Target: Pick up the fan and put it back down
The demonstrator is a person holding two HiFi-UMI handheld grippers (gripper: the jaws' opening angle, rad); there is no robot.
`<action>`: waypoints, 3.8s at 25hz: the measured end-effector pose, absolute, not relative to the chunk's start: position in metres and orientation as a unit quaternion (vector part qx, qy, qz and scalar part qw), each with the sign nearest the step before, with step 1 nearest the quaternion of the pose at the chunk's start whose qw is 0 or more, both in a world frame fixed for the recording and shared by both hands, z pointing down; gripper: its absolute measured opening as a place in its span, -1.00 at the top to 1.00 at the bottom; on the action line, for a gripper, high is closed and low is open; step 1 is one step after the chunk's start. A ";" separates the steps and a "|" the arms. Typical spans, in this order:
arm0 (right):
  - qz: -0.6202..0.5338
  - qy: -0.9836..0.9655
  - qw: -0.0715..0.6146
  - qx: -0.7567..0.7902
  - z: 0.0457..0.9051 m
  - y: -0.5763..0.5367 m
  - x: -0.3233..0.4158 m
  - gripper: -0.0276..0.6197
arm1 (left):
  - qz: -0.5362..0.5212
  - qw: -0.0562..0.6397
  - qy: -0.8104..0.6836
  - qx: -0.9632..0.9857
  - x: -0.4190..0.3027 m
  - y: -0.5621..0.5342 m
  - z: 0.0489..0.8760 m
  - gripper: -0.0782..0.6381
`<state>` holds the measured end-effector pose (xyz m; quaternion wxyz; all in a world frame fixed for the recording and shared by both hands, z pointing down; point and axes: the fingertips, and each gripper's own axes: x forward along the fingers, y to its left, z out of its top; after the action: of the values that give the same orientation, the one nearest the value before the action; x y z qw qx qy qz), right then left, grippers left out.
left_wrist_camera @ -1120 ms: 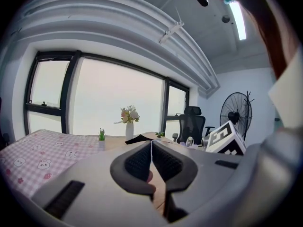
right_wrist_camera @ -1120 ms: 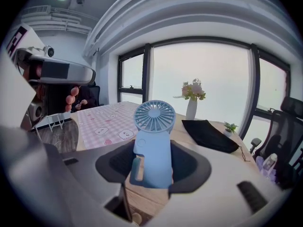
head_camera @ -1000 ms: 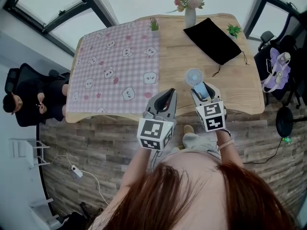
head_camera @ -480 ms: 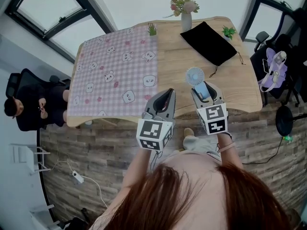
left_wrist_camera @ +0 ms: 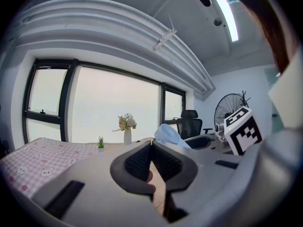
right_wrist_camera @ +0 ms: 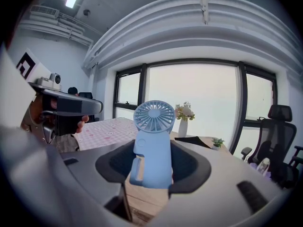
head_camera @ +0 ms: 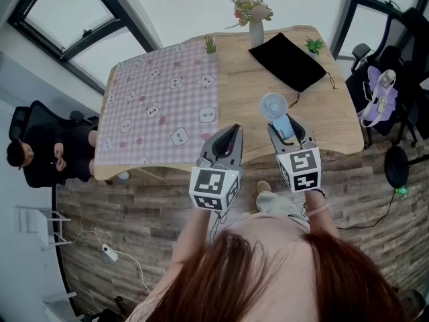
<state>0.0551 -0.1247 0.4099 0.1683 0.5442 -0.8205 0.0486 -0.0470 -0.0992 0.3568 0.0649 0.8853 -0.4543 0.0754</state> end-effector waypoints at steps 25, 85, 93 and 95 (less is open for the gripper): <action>0.007 -0.820 0.100 0.564 0.347 -0.073 0.056 0.26 | 0.055 0.041 -0.451 0.890 -0.051 -0.063 0.331 0.75; 0.015 -0.836 0.114 0.537 0.365 -0.108 0.053 0.26 | 0.057 0.051 -0.456 0.887 -0.042 -0.093 0.339 0.75; 0.024 -0.842 0.129 0.523 0.380 -0.120 0.051 0.26 | 0.059 0.056 -0.463 0.883 -0.039 -0.099 0.342 0.75; 0.027 -0.843 0.133 0.520 0.386 -0.124 0.050 0.26 | 0.060 0.059 -0.465 0.881 -0.039 -0.101 0.343 0.75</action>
<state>0.0500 -0.1241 0.3855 0.1334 0.5196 -0.8435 0.0269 -0.0390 -0.1014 0.3432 0.0587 0.8815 -0.4647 0.0596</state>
